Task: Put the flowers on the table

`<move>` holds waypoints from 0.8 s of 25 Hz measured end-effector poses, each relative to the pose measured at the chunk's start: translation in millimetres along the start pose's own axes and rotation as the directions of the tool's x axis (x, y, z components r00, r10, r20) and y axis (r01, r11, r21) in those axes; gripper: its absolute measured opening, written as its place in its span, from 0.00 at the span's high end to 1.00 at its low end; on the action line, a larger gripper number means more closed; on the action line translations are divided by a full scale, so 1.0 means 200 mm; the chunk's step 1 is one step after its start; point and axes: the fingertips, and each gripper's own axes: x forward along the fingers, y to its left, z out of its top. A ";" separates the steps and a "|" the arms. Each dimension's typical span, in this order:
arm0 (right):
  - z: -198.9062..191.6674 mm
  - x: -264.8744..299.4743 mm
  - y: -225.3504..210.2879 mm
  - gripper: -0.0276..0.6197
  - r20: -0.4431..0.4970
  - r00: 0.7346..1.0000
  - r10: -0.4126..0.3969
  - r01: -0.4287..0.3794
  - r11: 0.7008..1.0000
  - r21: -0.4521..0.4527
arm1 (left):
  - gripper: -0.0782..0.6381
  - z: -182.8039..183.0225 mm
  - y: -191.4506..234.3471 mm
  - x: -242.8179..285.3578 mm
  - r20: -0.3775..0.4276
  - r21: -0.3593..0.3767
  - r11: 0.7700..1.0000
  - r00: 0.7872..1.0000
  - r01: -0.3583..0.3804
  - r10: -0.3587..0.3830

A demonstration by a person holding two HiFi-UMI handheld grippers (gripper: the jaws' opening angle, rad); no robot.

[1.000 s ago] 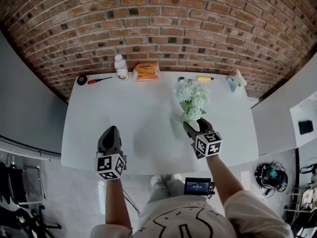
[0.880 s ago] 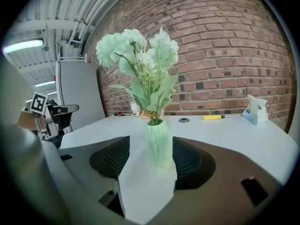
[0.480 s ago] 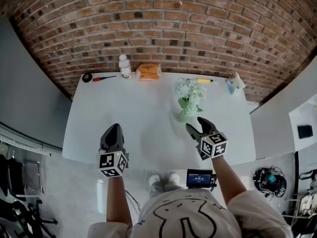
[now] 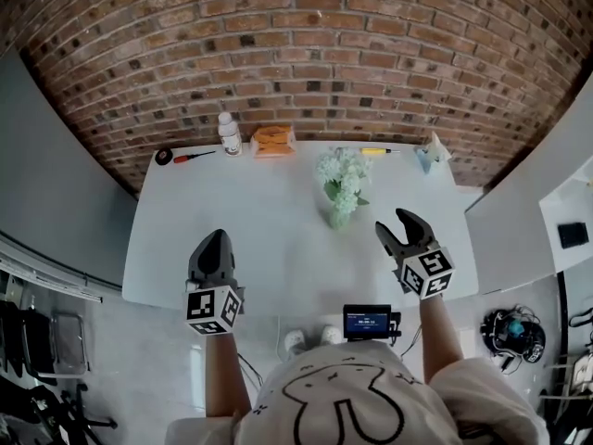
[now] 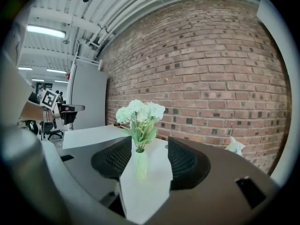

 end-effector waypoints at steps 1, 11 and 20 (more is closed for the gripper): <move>0.03 -0.03 0.00 0.59 0.004 1.000 -0.003 0.003 1.000 -0.016 | 0.87 0.03 -0.01 0.00 0.009 0.011 1.000 1.000 0.005 -0.005; 0.30 -0.21 0.01 0.59 0.088 0.991 -0.103 0.109 0.991 -0.073 | 0.87 0.23 -0.15 0.05 0.070 0.121 0.990 0.994 0.076 -0.085; 0.54 -0.29 0.11 0.89 0.197 0.977 -0.080 0.092 0.995 -0.050 | 0.87 0.43 -0.27 0.08 0.150 0.144 0.977 0.973 0.154 -0.175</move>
